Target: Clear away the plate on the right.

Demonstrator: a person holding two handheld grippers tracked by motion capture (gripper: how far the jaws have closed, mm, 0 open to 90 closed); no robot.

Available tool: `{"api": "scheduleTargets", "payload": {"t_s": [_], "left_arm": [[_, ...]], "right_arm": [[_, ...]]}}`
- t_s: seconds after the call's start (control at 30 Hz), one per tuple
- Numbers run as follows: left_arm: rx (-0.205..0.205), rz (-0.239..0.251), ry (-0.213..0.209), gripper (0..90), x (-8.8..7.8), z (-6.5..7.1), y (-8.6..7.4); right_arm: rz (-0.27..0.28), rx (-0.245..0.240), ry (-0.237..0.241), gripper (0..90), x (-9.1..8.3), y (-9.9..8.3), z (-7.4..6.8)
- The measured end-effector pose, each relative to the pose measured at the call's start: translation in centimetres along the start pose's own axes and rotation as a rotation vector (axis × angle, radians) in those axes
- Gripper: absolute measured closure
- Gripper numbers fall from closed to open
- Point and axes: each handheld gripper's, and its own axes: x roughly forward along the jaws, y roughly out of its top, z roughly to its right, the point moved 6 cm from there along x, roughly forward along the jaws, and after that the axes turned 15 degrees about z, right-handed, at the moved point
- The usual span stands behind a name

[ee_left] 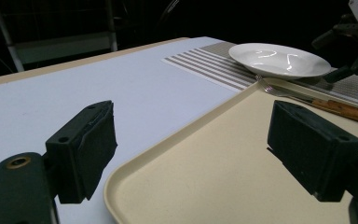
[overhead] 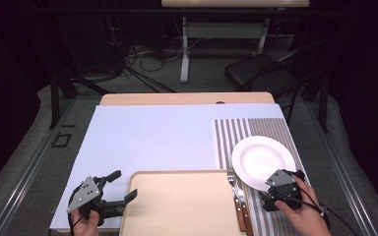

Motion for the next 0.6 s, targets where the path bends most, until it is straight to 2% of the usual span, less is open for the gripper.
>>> {"api": "scheduleTargets", "payload": {"t_s": [0.3,0.4,0.43,0.57,0.6], "left_arm": [[-0.004,0.001,-0.003,15.7,0.0,0.0,0.0],[-0.002,0.001,0.0,15.7,0.0,0.0,0.0],[-0.004,0.004,0.001,15.7,0.0,0.0,0.0],[-0.005,0.001,-0.002,15.7,0.0,0.0,0.0],[-0.005,0.003,-0.004,15.7,0.0,0.0,0.0]], "right_arm": [[-0.028,-0.034,-0.018,0.0,1.5,-0.7,0.1],[-0.027,-0.031,-0.03,0.0,1.7,-0.9,0.3],[-0.011,-0.031,-0.032,0.0,1.9,-0.9,0.4],[-0.015,-0.045,-0.051,0.0,2.0,-1.1,0.5],[0.0,-0.053,-0.054,0.0,2.2,-1.1,0.6]]}}
